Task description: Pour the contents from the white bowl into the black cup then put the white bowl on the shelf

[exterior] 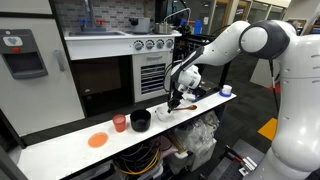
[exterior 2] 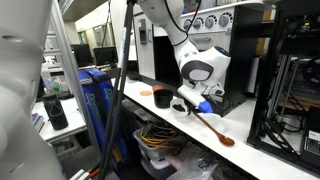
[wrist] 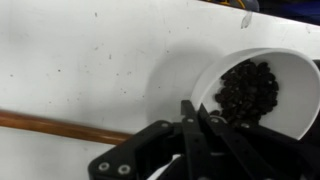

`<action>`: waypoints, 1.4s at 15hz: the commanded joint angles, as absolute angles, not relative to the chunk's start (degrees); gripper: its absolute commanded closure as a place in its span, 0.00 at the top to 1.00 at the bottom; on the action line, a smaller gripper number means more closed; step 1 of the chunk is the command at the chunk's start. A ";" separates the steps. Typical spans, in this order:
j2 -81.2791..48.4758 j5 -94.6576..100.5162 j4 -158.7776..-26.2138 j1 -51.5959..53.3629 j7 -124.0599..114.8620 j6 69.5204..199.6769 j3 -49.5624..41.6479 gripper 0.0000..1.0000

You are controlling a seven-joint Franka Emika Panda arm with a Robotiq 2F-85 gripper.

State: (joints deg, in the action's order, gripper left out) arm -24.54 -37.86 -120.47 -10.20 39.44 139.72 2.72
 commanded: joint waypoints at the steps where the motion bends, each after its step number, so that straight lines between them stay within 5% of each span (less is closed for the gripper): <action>1: -24.53 -37.33 -120.46 -11.00 39.09 139.82 3.53 0.04; 21: -17.29 -10.97 -115.28 -4.70 17.98 136.44 1.75 0.01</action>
State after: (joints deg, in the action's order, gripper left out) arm -18.52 -16.25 -116.92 -6.49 21.92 139.44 2.69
